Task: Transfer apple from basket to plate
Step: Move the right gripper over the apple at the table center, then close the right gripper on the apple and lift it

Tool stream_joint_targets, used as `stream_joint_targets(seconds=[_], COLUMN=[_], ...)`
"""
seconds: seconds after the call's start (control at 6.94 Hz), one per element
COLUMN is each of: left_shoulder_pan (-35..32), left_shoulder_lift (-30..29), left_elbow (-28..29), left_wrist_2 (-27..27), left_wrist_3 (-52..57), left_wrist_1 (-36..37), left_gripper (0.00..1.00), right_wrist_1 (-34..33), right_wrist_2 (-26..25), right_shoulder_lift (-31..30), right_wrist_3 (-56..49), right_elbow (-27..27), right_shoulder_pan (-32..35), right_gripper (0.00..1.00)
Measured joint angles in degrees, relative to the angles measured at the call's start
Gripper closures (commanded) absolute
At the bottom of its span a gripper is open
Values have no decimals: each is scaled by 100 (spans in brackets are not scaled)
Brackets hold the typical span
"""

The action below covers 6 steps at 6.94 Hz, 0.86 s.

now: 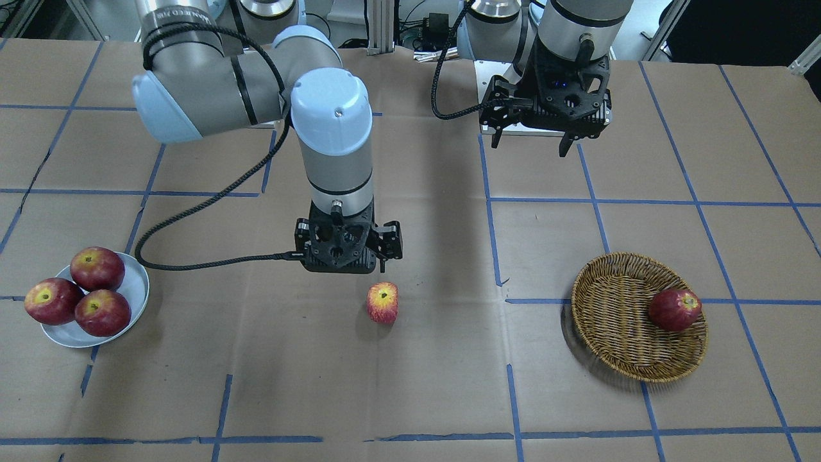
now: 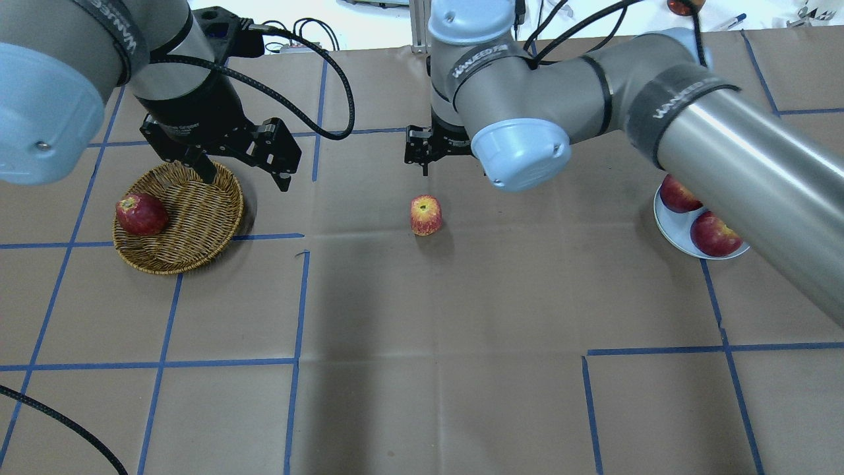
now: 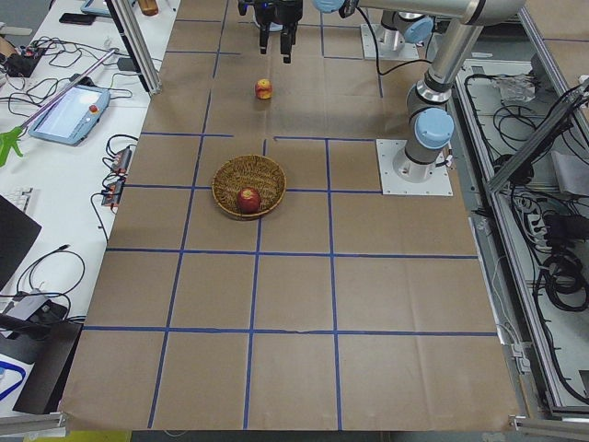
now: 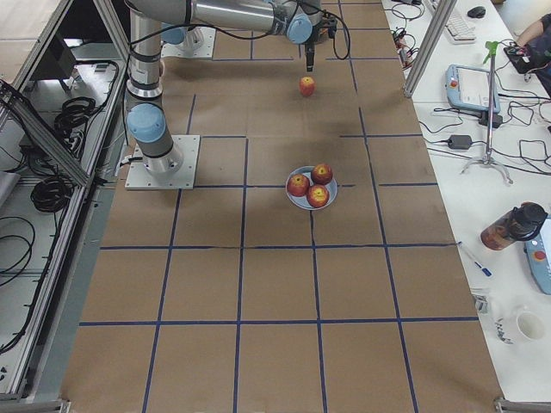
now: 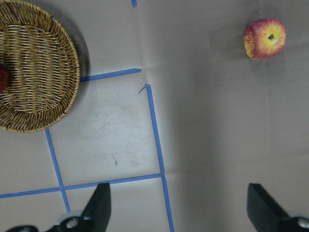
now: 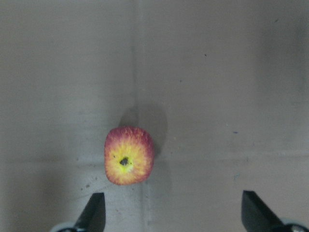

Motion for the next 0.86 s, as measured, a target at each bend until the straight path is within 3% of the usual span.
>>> stream_joint_targets(seconds=[0.43, 0.86], left_shoulder_pan=[0, 0], left_shoulder_lift=[-2, 5], left_elbow=[-6, -6], left_wrist_2=[-9, -5], left_wrist_3=[4, 4], left_wrist_1=[2, 2], left_gripper=[1, 1], right_wrist_1=[-750, -1062], right_wrist_2=[-233, -248], right_shoulder_lift=[752, 1141], right_wrist_3=[184, 196], right_elbow=[42, 53], right_shoulder_pan=[216, 330], right_gripper=[0, 0])
